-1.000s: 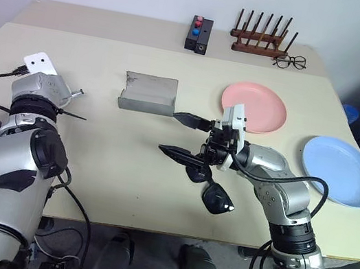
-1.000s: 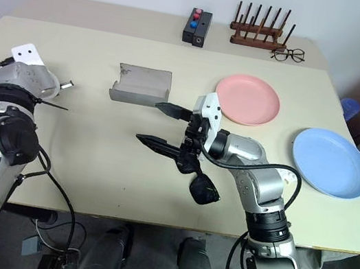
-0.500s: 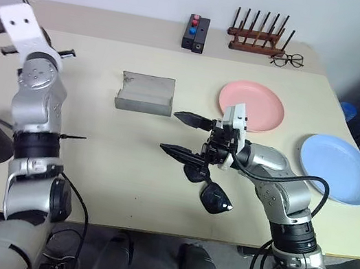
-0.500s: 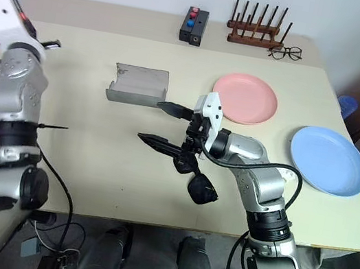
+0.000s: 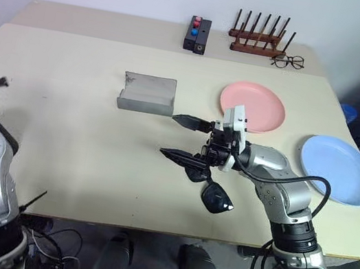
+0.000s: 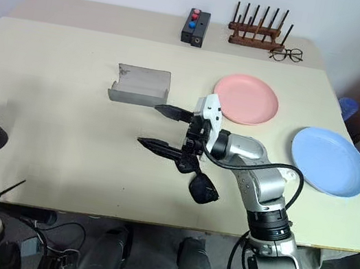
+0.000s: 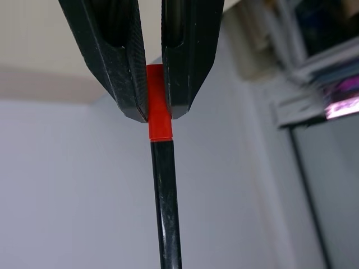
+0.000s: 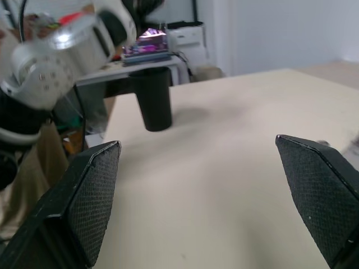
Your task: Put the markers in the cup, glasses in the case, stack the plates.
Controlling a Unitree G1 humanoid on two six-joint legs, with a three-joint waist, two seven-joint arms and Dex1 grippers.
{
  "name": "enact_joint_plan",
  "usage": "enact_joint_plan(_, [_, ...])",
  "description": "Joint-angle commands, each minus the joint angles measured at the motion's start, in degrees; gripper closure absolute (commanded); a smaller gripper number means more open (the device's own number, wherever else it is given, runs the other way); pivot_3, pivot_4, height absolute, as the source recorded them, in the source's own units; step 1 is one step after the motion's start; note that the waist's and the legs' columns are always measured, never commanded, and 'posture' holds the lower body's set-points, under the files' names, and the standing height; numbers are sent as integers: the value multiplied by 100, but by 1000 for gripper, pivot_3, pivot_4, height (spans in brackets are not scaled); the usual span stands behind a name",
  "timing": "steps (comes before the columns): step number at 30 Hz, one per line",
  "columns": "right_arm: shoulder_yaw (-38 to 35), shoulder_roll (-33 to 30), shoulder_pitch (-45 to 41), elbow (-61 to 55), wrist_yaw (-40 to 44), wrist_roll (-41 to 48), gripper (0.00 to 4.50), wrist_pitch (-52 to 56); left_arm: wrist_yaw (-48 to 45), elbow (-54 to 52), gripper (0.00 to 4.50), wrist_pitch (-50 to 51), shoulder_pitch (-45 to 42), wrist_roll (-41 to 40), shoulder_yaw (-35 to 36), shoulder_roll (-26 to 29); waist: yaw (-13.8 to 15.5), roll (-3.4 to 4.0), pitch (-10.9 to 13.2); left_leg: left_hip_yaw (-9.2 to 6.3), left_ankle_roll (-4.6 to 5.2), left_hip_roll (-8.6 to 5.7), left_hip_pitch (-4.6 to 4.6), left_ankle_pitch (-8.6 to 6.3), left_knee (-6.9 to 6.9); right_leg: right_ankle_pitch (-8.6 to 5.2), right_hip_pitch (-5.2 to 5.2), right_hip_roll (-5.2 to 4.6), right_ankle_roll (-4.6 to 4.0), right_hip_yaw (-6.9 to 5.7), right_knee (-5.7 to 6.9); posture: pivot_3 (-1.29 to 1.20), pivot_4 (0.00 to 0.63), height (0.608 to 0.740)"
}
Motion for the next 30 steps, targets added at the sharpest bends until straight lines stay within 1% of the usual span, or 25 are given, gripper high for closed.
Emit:
enact_joint_plan(1, [-3,155,-192,-161,54,218,0,36,-37,-252,4482,-425,308,115,169,-121,1,-3,-2,0,0,0,0,0,2,-1,0,0,-2,0,-1,0,150,740])
enact_joint_plan(6, [7,352,-206,-363,-10,492,0,289,63,-107,4482,-757,705,201,176,-463,-2,-5,-3,1,0,0,0,0,2,-1,1,0,-7,1,-4,0,150,740])
enact_joint_plan(13, [137,423,-45,-558,-71,467,0,330,405,144,4482,-1152,1025,292,309,-983,-7,-6,-4,1,1,0,0,-1,2,-2,0,0,-8,1,-4,0,150,740])
enact_joint_plan(21, [165,445,-60,-546,-108,467,0,328,388,440,4482,-1371,1104,120,379,-1119,-8,-7,-5,2,1,0,0,-1,3,-2,0,-1,-12,2,-6,0,150,740])
enact_joint_plan(30, [199,474,-75,-519,-101,457,0,319,318,624,4482,-1440,1068,-6,255,-1166,-10,-7,-5,2,1,0,-1,-2,3,-3,-2,-1,-14,1,-6,0,150,740])
